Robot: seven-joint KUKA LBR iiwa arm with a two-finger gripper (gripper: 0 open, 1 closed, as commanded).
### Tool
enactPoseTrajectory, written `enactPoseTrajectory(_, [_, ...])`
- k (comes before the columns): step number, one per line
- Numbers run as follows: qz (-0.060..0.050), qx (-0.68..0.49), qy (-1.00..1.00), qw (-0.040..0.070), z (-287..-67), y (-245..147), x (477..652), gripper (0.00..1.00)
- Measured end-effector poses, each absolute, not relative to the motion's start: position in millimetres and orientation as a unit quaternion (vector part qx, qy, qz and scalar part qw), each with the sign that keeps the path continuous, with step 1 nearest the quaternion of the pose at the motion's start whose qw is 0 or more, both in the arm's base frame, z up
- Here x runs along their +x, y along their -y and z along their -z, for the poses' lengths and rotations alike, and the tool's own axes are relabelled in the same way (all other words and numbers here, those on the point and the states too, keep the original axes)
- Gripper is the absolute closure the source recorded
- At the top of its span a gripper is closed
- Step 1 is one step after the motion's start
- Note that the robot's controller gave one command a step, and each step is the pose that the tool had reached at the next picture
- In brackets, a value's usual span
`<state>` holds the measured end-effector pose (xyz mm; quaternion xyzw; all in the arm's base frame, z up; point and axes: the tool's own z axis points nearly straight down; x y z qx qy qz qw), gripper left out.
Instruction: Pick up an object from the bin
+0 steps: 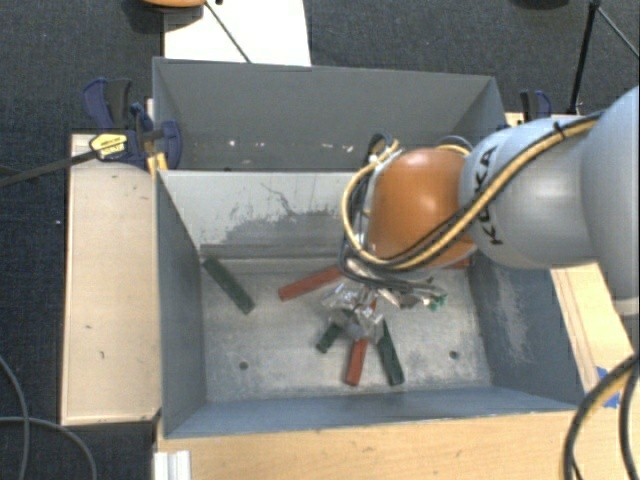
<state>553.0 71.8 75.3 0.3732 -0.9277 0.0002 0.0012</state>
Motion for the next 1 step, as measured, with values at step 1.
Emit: enactPoseTrajectory(1, [0.0,0.373,0.928,-0.003,-71.6,-72.3,553.0,0.0])
